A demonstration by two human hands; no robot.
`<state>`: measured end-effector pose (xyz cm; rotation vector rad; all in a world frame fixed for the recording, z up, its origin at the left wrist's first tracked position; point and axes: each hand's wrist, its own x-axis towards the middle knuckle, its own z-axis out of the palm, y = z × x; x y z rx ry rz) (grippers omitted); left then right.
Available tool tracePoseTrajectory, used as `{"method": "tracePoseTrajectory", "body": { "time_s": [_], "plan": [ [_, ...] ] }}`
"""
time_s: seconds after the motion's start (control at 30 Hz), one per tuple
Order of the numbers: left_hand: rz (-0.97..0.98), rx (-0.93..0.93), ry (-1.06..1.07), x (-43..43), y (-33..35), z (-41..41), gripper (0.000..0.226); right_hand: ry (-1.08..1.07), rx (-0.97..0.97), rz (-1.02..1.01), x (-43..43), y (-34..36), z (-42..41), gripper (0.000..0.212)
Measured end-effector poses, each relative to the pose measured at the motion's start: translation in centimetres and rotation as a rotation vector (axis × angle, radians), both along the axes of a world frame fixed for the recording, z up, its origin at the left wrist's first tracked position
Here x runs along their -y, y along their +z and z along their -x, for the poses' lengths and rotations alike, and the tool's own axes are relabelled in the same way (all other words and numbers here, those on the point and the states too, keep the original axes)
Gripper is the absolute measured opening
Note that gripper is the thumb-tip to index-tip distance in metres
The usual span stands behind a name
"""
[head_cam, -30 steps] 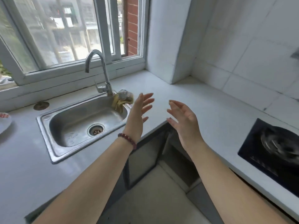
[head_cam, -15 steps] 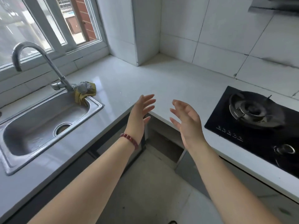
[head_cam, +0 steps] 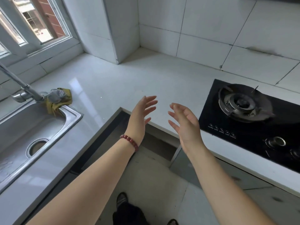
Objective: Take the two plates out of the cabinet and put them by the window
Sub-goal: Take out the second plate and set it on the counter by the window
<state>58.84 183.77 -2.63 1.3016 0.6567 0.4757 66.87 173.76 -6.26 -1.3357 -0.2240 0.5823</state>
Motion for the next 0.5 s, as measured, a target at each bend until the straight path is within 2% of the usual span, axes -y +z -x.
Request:
{"method": "tracePoseTrajectory", "body": {
  "time_s": [0.3, 0.5],
  "plan": [
    [-0.066, 0.017, -0.176, -6.5, -2.6, -2.9, 0.04, -0.145, 0.016, 0.021, -5.7, -1.6, -0.4, 0.031],
    [0.002, 0.041, -0.132, -7.6, -8.5, -4.2, 0.042, -0.163, 0.038, -0.018, -6.9, -8.1, -1.5, 0.023]
  ]
}}
